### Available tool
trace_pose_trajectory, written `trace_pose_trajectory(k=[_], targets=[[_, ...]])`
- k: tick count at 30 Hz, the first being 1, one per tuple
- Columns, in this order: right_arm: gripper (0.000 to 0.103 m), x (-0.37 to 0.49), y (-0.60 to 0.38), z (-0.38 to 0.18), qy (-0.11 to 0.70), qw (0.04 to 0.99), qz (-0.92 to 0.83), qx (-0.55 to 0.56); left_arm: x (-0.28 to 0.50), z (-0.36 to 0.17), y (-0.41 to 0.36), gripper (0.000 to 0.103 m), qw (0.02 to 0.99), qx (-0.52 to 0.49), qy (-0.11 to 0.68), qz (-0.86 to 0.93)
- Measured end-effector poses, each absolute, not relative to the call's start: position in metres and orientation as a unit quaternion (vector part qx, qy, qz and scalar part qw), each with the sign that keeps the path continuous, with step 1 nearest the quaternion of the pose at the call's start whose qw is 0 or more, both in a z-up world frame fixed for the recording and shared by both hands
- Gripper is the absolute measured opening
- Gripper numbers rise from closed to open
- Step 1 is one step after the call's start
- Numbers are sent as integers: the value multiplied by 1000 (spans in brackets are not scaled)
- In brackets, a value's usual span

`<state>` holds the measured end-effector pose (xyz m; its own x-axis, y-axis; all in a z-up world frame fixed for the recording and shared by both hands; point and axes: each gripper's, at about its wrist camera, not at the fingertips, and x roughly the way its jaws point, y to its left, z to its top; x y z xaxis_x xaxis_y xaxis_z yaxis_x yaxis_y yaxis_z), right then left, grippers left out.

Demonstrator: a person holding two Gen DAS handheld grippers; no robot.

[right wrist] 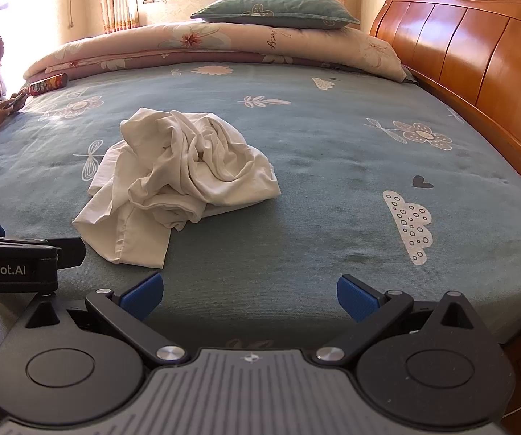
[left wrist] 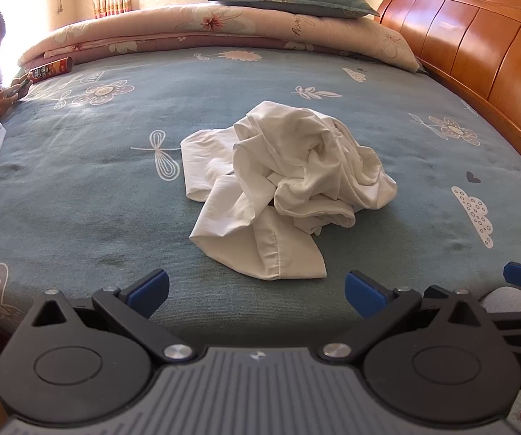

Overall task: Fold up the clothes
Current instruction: 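Move both tools toward the crumpled white clothes pile on the bed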

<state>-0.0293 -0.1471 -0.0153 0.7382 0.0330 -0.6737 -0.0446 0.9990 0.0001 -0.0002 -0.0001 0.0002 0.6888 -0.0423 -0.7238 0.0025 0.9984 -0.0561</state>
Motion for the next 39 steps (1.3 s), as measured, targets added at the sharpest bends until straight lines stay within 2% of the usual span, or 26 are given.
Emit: trace_pose_trajectory(k=[30, 39], targets=[[103, -27, -144, -16, 351, 936, 30, -12, 6, -2, 11, 103, 921, -52, 386, 1], [103, -21, -154, -16, 329, 942, 54, 16, 19, -5, 18, 102, 917, -93, 387, -5]])
